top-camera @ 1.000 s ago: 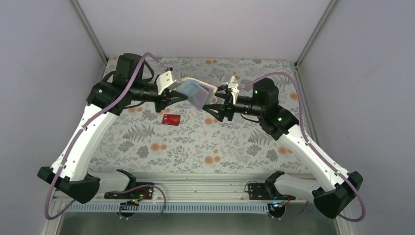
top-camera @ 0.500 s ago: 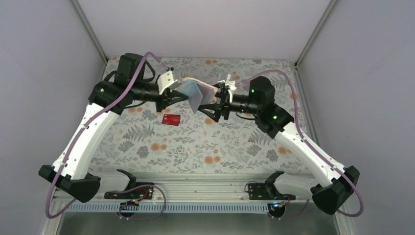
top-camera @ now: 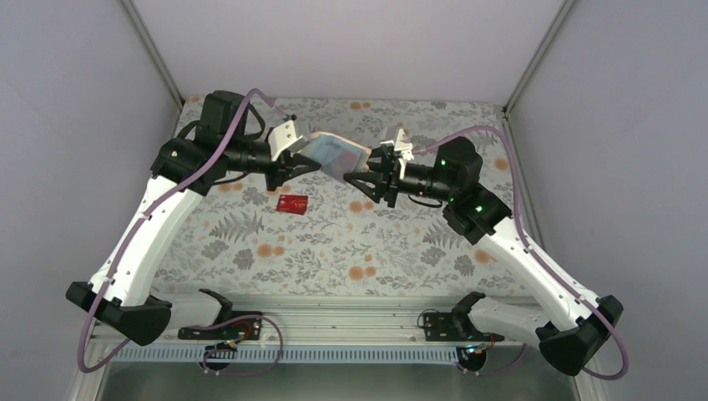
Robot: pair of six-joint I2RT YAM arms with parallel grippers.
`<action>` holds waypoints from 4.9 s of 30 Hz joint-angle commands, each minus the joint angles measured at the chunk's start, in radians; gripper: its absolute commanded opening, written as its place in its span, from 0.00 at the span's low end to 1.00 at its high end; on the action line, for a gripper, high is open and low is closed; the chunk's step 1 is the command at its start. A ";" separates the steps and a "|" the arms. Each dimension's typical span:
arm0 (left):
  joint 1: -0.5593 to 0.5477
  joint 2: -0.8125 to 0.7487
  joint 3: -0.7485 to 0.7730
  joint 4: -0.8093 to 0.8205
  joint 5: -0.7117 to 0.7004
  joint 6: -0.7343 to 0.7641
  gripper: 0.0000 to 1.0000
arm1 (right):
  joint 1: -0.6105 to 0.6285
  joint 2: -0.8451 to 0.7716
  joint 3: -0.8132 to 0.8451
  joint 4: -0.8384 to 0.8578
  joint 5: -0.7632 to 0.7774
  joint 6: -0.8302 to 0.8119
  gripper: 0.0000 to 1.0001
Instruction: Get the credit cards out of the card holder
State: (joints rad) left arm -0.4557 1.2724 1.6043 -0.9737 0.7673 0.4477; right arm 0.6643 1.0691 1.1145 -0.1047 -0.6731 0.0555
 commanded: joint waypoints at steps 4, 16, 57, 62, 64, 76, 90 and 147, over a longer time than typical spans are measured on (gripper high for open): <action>0.000 -0.015 0.012 0.006 0.042 0.014 0.02 | 0.008 -0.064 -0.016 -0.006 0.012 -0.070 0.32; -0.002 -0.017 -0.019 -0.006 0.143 0.046 0.02 | 0.010 0.042 0.042 0.018 0.015 0.061 0.12; -0.023 -0.001 -0.032 0.069 -0.100 -0.022 0.03 | 0.089 0.054 0.098 -0.039 0.107 0.121 0.19; -0.020 0.008 -0.003 0.046 -0.004 -0.020 0.02 | 0.074 0.044 0.073 -0.093 0.091 0.047 0.46; -0.019 0.010 0.006 0.037 0.027 -0.013 0.03 | 0.072 0.034 0.051 -0.092 0.080 0.016 0.48; -0.017 -0.010 -0.015 -0.002 0.098 0.043 0.02 | 0.052 0.007 0.031 -0.093 0.098 -0.007 0.04; 0.023 -0.025 -0.053 0.113 -0.166 -0.098 0.60 | -0.043 0.444 0.272 -0.682 1.048 0.291 0.04; -0.099 0.059 -0.028 0.078 0.148 0.000 0.53 | 0.037 0.421 0.350 -0.462 0.683 0.314 0.04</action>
State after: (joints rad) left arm -0.5129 1.2625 1.6142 -0.8501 0.7563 0.4419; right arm 0.6888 1.4319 1.3663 -0.5137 -0.1493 0.3733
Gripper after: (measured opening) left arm 0.566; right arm 0.116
